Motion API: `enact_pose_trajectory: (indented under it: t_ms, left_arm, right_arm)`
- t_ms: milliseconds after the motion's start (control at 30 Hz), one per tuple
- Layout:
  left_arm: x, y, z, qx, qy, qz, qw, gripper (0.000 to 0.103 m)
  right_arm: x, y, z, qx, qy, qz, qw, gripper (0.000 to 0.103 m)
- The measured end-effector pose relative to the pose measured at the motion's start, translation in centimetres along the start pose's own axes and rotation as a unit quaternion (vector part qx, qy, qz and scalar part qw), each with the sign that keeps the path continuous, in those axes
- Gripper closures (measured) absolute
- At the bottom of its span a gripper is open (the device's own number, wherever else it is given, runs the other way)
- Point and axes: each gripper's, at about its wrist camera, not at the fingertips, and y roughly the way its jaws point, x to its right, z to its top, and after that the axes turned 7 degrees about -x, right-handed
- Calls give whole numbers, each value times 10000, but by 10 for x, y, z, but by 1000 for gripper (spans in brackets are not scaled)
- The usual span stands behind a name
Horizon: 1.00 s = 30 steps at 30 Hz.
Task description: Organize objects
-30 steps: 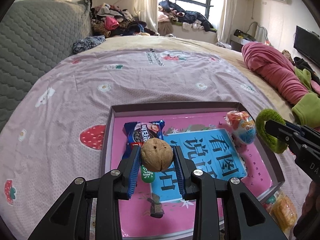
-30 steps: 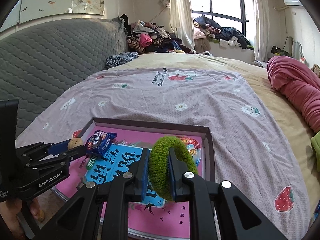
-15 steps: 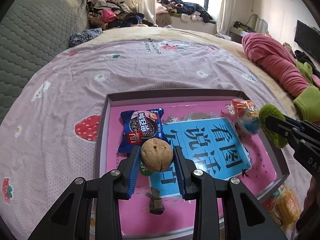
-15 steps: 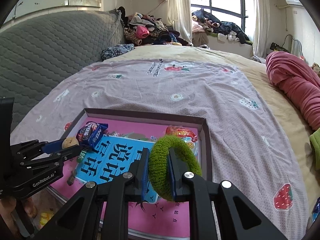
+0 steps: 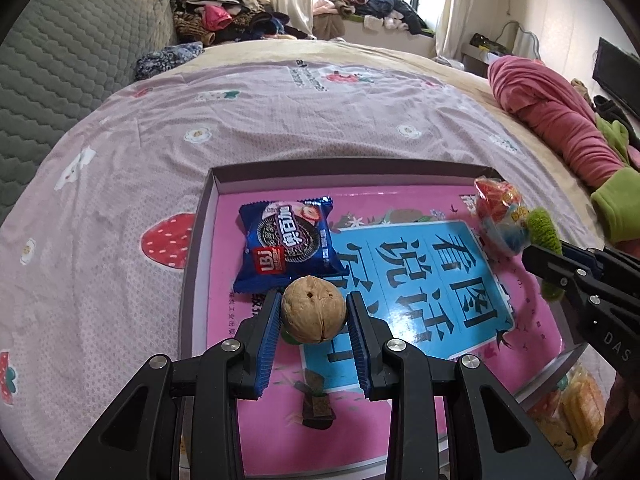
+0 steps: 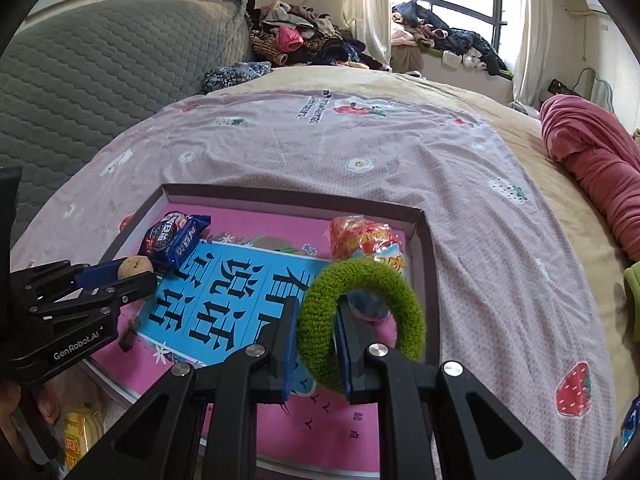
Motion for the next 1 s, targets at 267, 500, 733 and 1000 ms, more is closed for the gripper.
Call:
enact_pose_trajectory:
  t_ms: [267,500,733,1000]
  left_arm:
    - [-1,9,-1,-162,1,20,9999,69]
    - [0,14,-3,-301,-13,-58,9995,69]
    - [-3,17,-3,-411,-83,-30,9991,69]
    - [-2,16,-4,-473,-77,3,9989,61]
  right_arm:
    - [-2,16,-3,-305,-72,11,9995,85]
    - [-2,23,-5,-461,-41,86,9989,85]
    - [0,31,-8,-618,52,169,9979,85]
    - [0,37,-8,-754,96,196,9969,85]
